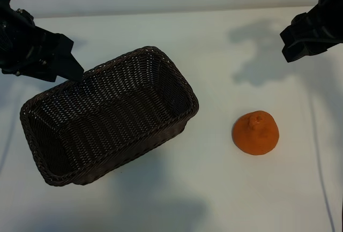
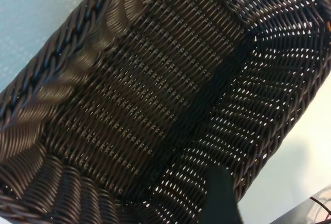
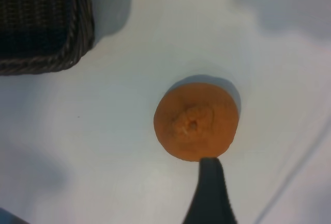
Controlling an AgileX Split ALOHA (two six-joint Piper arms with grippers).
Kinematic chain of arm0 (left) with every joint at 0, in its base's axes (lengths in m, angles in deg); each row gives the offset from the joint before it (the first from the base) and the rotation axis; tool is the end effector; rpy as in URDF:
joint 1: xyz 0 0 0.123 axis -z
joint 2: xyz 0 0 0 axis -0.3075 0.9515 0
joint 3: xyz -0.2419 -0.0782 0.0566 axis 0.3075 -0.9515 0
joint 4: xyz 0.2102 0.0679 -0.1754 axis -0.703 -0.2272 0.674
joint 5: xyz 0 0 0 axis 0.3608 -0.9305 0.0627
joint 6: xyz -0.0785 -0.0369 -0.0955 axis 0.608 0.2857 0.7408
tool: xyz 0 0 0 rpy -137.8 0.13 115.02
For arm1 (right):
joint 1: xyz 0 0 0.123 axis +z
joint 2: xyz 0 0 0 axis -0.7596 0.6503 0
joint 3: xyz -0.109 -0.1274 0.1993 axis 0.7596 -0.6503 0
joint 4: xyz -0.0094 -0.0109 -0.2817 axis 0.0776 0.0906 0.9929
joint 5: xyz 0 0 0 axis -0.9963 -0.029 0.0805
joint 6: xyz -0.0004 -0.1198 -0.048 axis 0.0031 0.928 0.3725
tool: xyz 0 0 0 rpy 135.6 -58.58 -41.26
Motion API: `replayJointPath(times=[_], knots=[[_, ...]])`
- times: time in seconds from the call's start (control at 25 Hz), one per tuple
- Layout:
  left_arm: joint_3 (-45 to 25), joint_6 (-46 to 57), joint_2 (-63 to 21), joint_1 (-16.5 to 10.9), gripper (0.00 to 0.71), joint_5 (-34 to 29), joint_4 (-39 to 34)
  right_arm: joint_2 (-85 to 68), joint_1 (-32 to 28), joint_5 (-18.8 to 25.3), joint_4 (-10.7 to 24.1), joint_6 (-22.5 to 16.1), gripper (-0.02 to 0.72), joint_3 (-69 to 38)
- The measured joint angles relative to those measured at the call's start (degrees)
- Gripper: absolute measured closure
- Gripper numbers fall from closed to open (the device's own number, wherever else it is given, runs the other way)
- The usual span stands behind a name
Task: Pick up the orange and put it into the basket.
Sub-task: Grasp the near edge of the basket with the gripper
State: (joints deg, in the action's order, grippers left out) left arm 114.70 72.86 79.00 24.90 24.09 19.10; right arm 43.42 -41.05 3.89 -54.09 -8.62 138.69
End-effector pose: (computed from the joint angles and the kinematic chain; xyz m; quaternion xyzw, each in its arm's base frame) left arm 0.3211 -0.0875 0.2570 0.1043 0.9624 -0.1932 0.1600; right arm 0.3372 0.0739 0.2769 -0.1309 0.9688 0.0973 0.1869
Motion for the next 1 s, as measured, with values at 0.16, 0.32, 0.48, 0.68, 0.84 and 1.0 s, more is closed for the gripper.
replayJointPath(times=[0.16,0.32,0.48,0.68,0.84,1.0], knots=[[0.0,0.0,0.0,0.0,0.165,-0.1,0.0,0.0,0.0,0.0,0.0,0.0,0.178,0.0],[0.0,0.1,0.0,0.0,0.165,-0.4,0.0,0.0,0.0,0.0,0.0,0.0,0.178,0.0],[0.0,0.4,-0.2,0.0,0.165,-1.8,0.0,0.0,0.0,0.0,0.0,0.0,0.178,0.0],[-0.1,6.0,-3.6,0.0,0.165,-1.8,-5.1,0.0,0.0,0.0,0.0,0.0,0.178,0.0],[-0.1,14.5,-7.1,0.0,0.165,-1.8,-15.1,0.0,0.0,0.0,0.0,0.0,0.178,0.0],[-0.1,22.8,-10.3,0.0,0.165,-1.8,-22.8,0.0,0.0,0.0,-0.1,0.0,0.178,0.0]])
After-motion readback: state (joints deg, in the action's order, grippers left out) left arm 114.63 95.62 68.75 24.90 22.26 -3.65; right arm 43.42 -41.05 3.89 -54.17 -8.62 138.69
